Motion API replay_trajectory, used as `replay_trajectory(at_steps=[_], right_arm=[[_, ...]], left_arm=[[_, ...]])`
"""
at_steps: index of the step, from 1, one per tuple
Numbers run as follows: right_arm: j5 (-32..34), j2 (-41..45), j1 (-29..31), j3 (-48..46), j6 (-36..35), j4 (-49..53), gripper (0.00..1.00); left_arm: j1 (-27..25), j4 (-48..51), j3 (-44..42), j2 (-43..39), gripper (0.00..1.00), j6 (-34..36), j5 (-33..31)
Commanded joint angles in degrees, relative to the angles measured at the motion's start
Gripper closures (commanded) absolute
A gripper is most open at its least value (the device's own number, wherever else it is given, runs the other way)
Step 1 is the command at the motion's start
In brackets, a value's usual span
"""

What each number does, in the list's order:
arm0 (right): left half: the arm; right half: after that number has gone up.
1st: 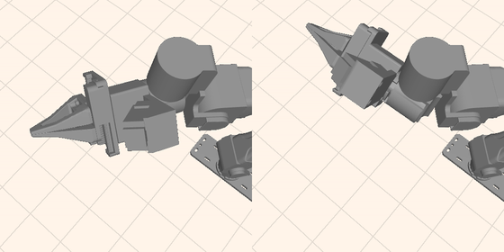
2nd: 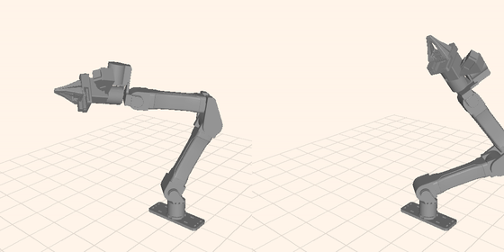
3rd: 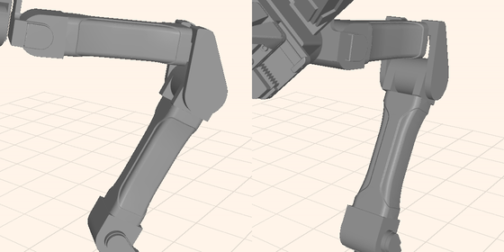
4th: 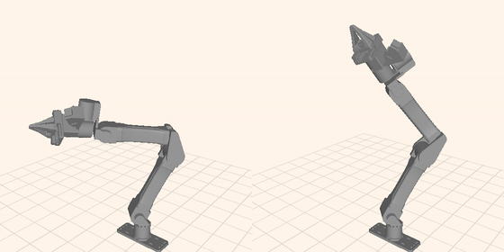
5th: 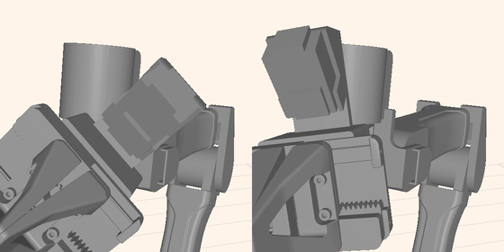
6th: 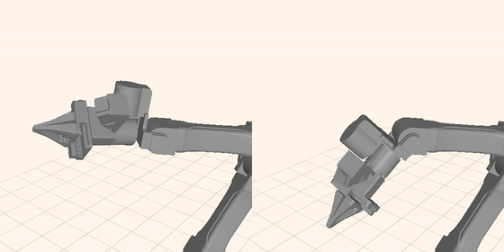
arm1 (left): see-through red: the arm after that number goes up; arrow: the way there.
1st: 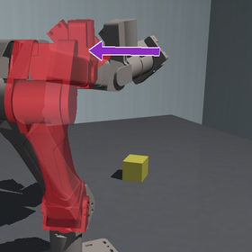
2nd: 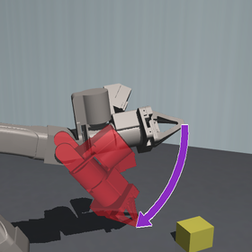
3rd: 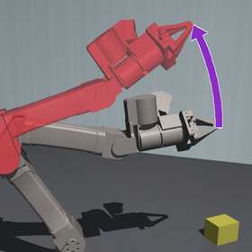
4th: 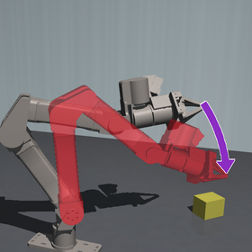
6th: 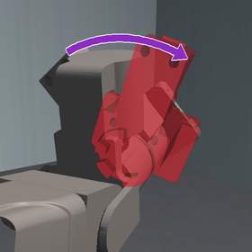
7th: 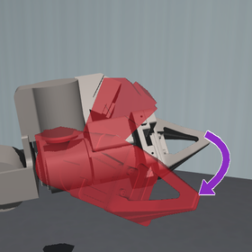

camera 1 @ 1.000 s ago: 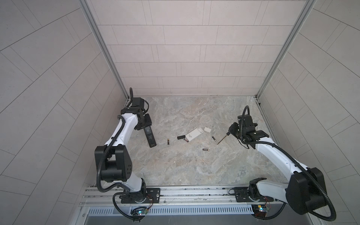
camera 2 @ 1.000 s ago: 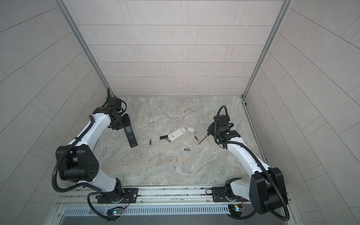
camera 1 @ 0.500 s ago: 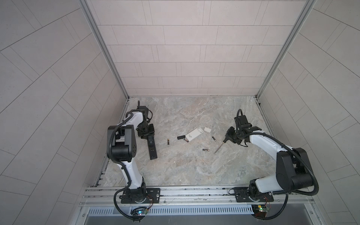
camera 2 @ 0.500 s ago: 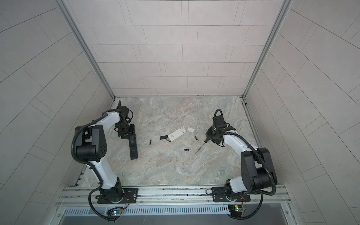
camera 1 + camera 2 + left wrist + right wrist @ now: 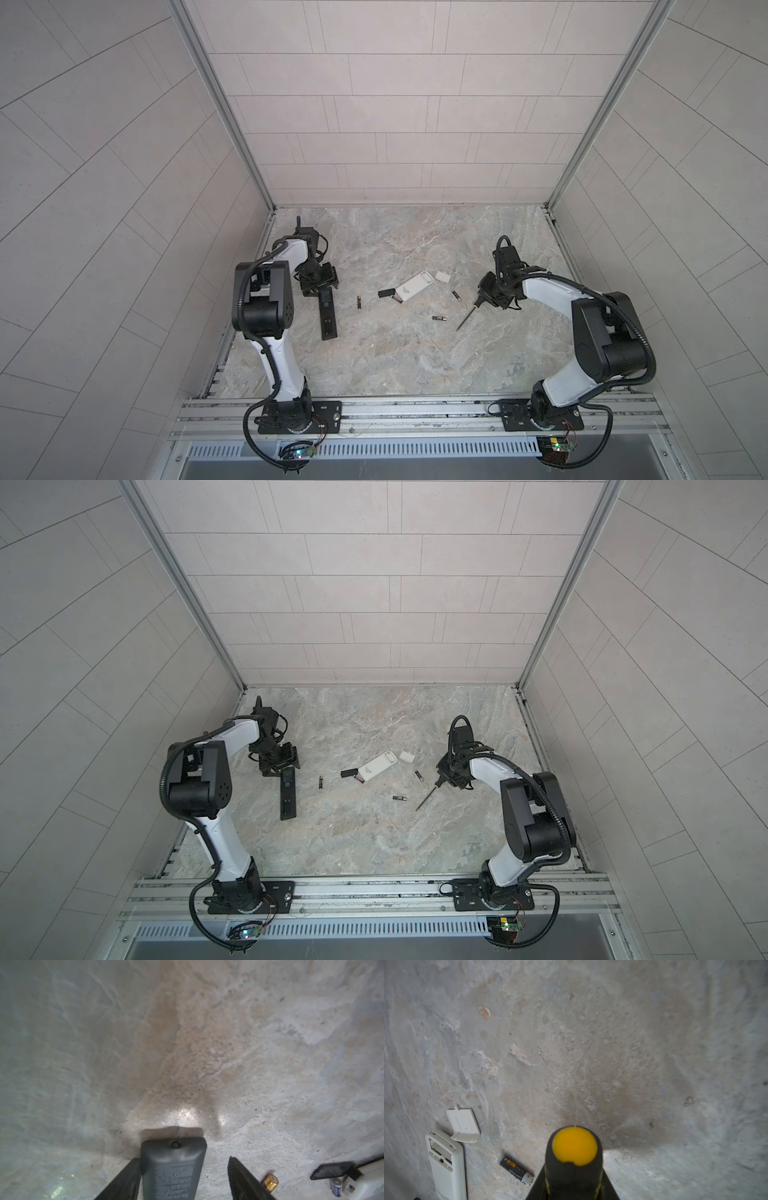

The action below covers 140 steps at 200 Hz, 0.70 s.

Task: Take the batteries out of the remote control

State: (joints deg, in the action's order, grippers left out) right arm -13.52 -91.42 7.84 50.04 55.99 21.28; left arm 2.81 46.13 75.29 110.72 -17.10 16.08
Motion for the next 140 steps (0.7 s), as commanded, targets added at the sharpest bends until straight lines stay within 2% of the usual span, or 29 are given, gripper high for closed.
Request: replay_trajectory(at_steps=[1, 21, 28, 33, 37, 41, 65, 88, 95, 101, 126, 140], right_arm=[[5.5, 0.0, 0.0, 0.3, 0.2, 0.8, 0.59], [7.0, 0.7, 0.1, 0.7, 0.1, 1.9, 0.37], [7.7, 1.0, 0.0, 0.8, 0.2, 2.4, 0.23], [8.1, 1.2, 0.0, 0.8, 0.0, 2.5, 0.18], [8.4, 1.4, 0.0, 0.9, -0.1, 2.7, 0.05], [8.5, 1.5, 0.0, 1.1, -0.3, 2.8, 0.02], [9.5, 2.8, 0.0, 2.3, -2.6, 3.4, 0.0], [14.0, 6.1, 0.1, 4.3, -7.0, 6.7, 0.01], [15.8, 7.9, 0.1, 4.6, -8.8, 7.0, 0.01], [17.1, 9.7, 0.1, 4.5, -10.3, 6.6, 0.0], [26.7, 17.9, 0.3, 1.8, -16.9, 1.9, 0.01], [33.8, 23.0, 0.4, -3.0, -22.1, -6.0, 0.0]], left_arm=[[-0.6, -1.2, -1.0, -3.2, 0.25, -0.1, 1.1], [-0.6, -2.5, -2.1, -7.3, 0.23, -0.1, -0.2], [-0.6, -3.0, -2.7, -9.0, 0.23, 0.0, -0.8], [-0.6, -3.5, -3.1, -10.3, 0.23, 0.1, -1.3], [-0.5, -3.8, -3.5, -11.5, 0.22, 0.3, -1.9], [-0.6, -4.3, -3.9, -12.5, 0.22, 0.6, -2.2], [-0.6, -8.1, -7.6, -19.9, 0.21, 2.2, -6.0], [-0.5, -14.9, -14.3, -28.6, 0.15, 2.6, -10.1], [-0.5, -17.3, -16.8, -31.5, 0.12, 2.6, -11.5], [-0.6, -19.5, -19.1, -33.9, 0.01, 2.9, -12.2], [-0.5, -34.5, -31.7, -43.3, 0.0, 5.1, -18.8], [-0.5, -44.7, -38.9, -46.1, 0.0, 8.7, -21.2]])
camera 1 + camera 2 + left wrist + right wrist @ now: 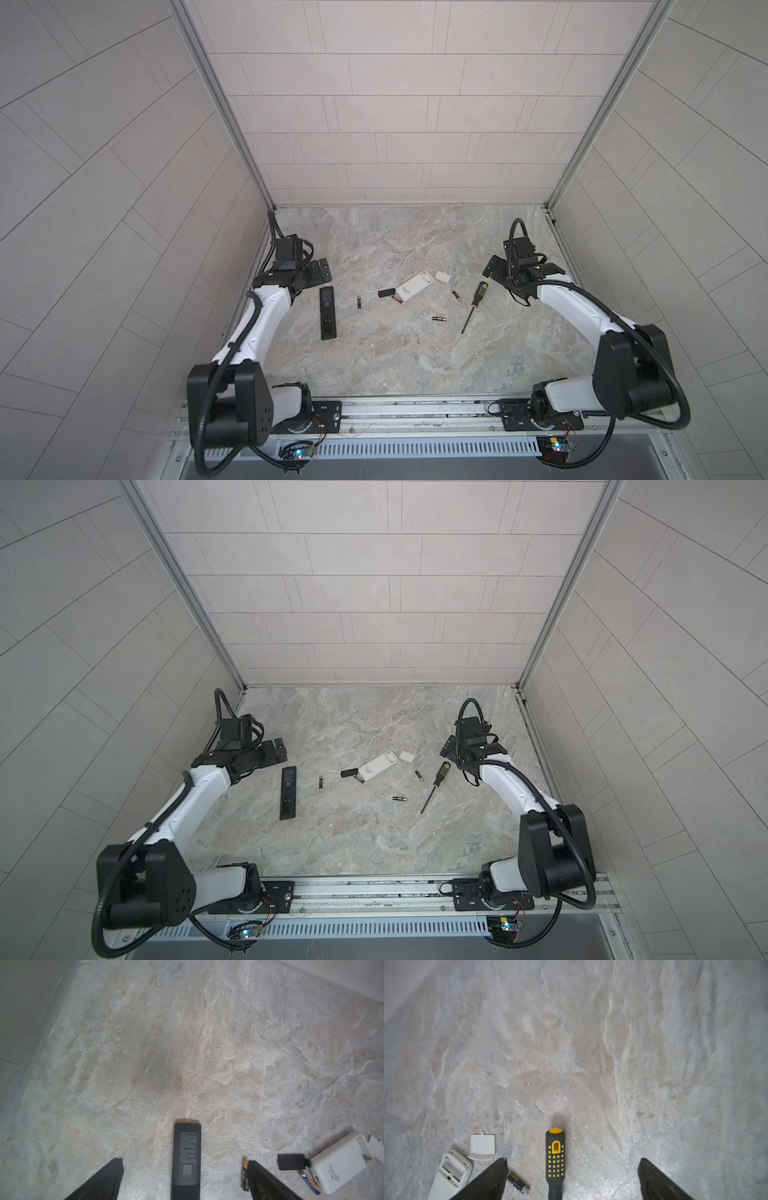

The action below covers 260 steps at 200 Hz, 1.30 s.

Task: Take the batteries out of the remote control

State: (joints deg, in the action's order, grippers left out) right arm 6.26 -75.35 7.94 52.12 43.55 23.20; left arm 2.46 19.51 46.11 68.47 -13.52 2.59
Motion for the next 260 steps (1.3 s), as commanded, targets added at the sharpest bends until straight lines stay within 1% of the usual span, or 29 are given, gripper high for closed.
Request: replay_trajectory(at_steps=[1, 7, 17, 27, 38, 50, 66, 69, 75, 80, 87, 90, 94, 100, 105, 116, 122, 133, 141, 148, 159, 168, 177, 185, 200, 206, 213, 228, 260], right_arm=[[14.5, 7.5, 0.4, -5.5, -10.1, -8.6, 0.0], [17.1, 10.1, 0.5, -8.7, -13.0, -13.5, 0.01], [21.3, 14.0, 0.5, -15.1, -18.3, -23.1, 0.01], [23.3, 15.7, 0.1, -21.4, -23.8, -32.0, 0.0], [23.4, 14.5, -0.4, -24.1, -28.8, -36.7, 0.01], [23.4, 10.4, -0.7, -25.5, -30.3, -40.0, 0.01], [20.9, 2.9, -0.6, -29.1, -33.2, -51.4, 0.0], [20.3, 1.6, -0.6, -29.8, -33.4, -54.9, 0.0], [19.1, -0.7, -0.6, -30.3, -37.1, -59.6, 0.01], [19.2, -1.7, -0.2, -29.6, -38.1, -60.1, 0.0], [18.3, -1.4, 0.1, -28.3, -39.3, -57.2, 0.0], [16.4, -1.3, -0.2, -28.5, -40.5, -58.4, 0.0], [13.9, -1.8, -0.8, -30.0, -42.0, -62.6, 0.0], [11.6, -2.8, -1.5, -31.8, -41.9, -66.3, 0.0], [9.1, -4.1, -2.4, -32.8, -41.6, -68.3, 0.0], [2.7, -8.2, -3.8, -35.8, -43.1, -77.3, 0.0], [-0.1, -10.4, -4.0, -36.0, -45.0, -80.2, 0.01], [-3.6, -12.5, -3.9, -33.1, -47.2, -77.8, 0.01], [-1.4, -11.5, -3.9, -30.8, -45.6, -71.9, 0.0], [0.2, -9.9, -3.9, -28.7, -43.7, -64.9, 0.0], [0.6, -11.6, -3.9, -29.4, -44.6, -69.4, 0.0], [-0.1, -11.4, -4.4, -29.1, -44.2, -68.3, 0.0], [0.2, -10.5, -4.4, -28.1, -43.1, -64.7, 0.0], [0.0, -11.2, -4.4, -28.8, -43.9, -67.7, 0.0], [0.0, -10.7, -4.5, -28.1, -43.1, -65.3, 0.0], [0.0, -11.1, -4.5, -28.4, -43.4, -66.6, 0.0], [0.1, -10.9, -4.5, -28.2, -43.3, -65.7, 0.0], [-0.1, -11.2, -4.6, -27.9, -43.3, -65.4, 0.01], [0.0, -12.3, -4.6, -26.4, -43.3, -63.7, 0.0]], left_arm=[[-0.2, -18.5, -10.2, -3.9, 0.0, 5.5, -7.8], [-0.2, -21.8, -12.2, -4.1, 0.0, 6.8, -8.7], [-0.2, -26.5, -14.9, -3.7, 0.0, 6.7, -11.4], [-0.2, -30.8, -16.8, -2.3, 0.0, 6.5, -12.5], [-0.2, -36.7, -18.6, 0.2, 0.0, 6.2, -12.4], [-0.3, -45.2, -20.9, 3.4, 0.0, 6.2, -12.0], [-0.4, -59.0, -24.7, 9.0, 0.0, 6.4, -12.3], [-0.5, -61.9, -25.2, 10.4, 0.0, 6.3, -12.6], [-0.4, -65.7, -25.5, 11.8, 0.0, 6.1, -13.0], [-0.8, -67.1, -25.5, 12.6, 0.0, 7.0, -12.6], [-0.9, -67.3, -24.9, 14.1, 0.0, 7.5, -11.9], [-0.9, -67.7, -25.0, 14.8, 0.0, 7.8, -11.0], [-1.1, -68.8, -25.5, 15.7, 0.0, 8.5, -9.5], [-1.5, -71.6, -26.6, 17.2, 0.0, 9.1, -8.5], [-2.1, -74.8, -27.4, 19.1, 0.0, 9.7, -9.1], [-3.3, -85.1, -28.5, 24.0, 0.0, 10.9, -12.1], [-3.5, -83.6, -28.4, 23.4, 0.0, 11.0, -11.8], [-3.6, -74.5, -26.6, 20.1, 0.0, 10.8, -12.2], [-3.7, -70.7, -25.3, 19.4, 0.0, 10.8, -12.5], [-4.1, -70.9, -24.9, 20.0, 0.0, 11.0, -13.1], [-4.5, -75.3, -25.5, 22.1, 0.0, 11.5, -14.4], [-4.7, -79.7, -26.2, 23.9, 0.0, 11.6, -15.0], [-4.8, -76.5, -25.8, 22.6, 0.0, 11.3, -14.9], [-4.7, -74.8, -25.3, 22.1, 0.0, 11.3, -15.0], [-4.8, -77.1, -25.2, 23.5, 0.0, 11.4, -15.2], [-4.8, -76.0, -25.0, 23.1, 0.0, 11.3, -15.2], [-4.8, -74.6, -24.7, 22.6, 0.0, 11.4, -15.1], [-4.8, -76.1, -24.9, 23.2, 0.0, 11.7, -14.8], [-4.9, -74.0, -24.0, 23.0, 0.0, 11.6, -14.6]])
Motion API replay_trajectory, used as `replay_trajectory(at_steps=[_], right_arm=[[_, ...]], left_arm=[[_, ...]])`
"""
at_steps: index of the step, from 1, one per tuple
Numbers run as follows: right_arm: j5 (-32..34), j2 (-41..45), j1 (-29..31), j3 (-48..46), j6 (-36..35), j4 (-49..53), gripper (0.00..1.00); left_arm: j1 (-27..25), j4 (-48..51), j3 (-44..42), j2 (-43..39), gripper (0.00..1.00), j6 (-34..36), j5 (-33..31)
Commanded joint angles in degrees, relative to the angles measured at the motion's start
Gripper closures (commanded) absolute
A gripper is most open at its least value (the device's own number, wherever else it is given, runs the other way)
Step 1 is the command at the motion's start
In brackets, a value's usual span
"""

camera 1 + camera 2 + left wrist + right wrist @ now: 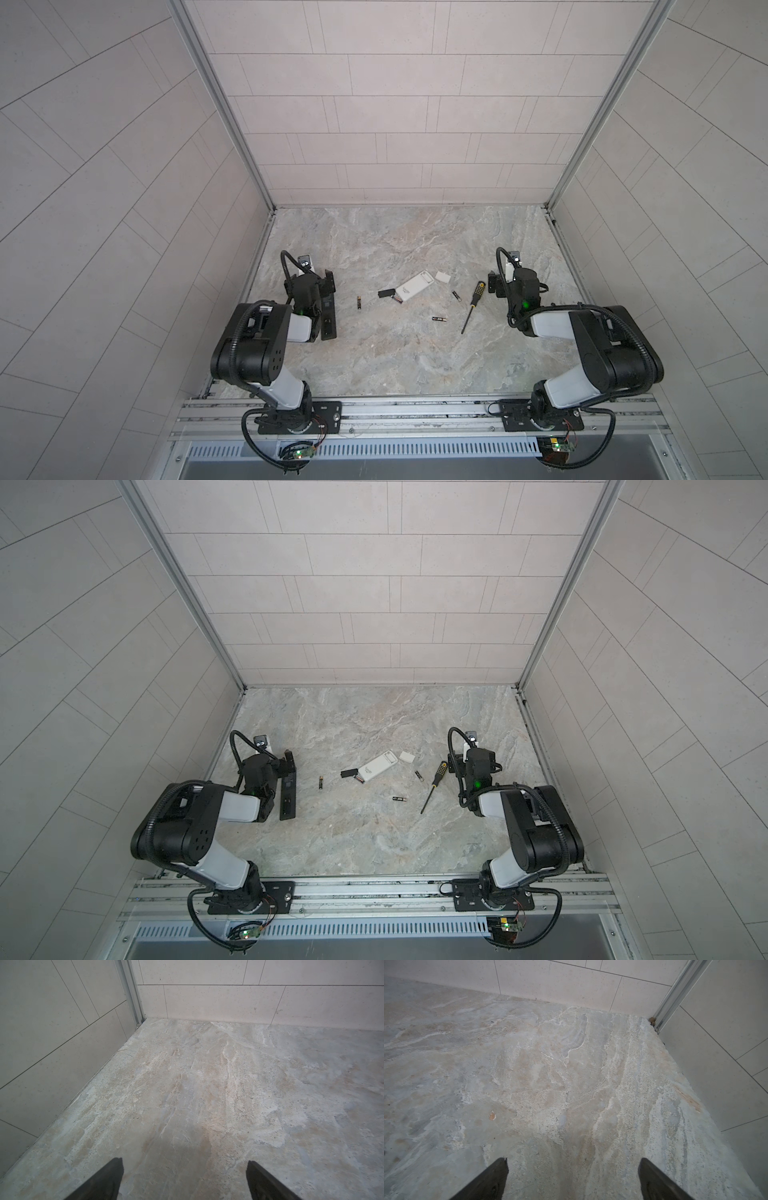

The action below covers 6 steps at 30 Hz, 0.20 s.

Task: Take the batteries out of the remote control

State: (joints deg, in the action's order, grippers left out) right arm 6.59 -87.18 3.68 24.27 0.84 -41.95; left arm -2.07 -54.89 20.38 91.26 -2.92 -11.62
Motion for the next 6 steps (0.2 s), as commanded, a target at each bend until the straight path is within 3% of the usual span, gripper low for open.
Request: replay_trajectory(at_steps=[1, 6], right_arm=[[-0.3, -0.4, -0.3, 1.5, -0.5, 1.4, 0.0], [-1.7, 0.3, -1.1, 0.9, -0.1, 1.1, 0.0]], left_arm=[[-0.3, 0.5, 1.8, 0.2, 0.0, 1.1, -0.3], [-0.6, 1.9, 2.4, -0.1, 0.0, 1.5, -0.4]])
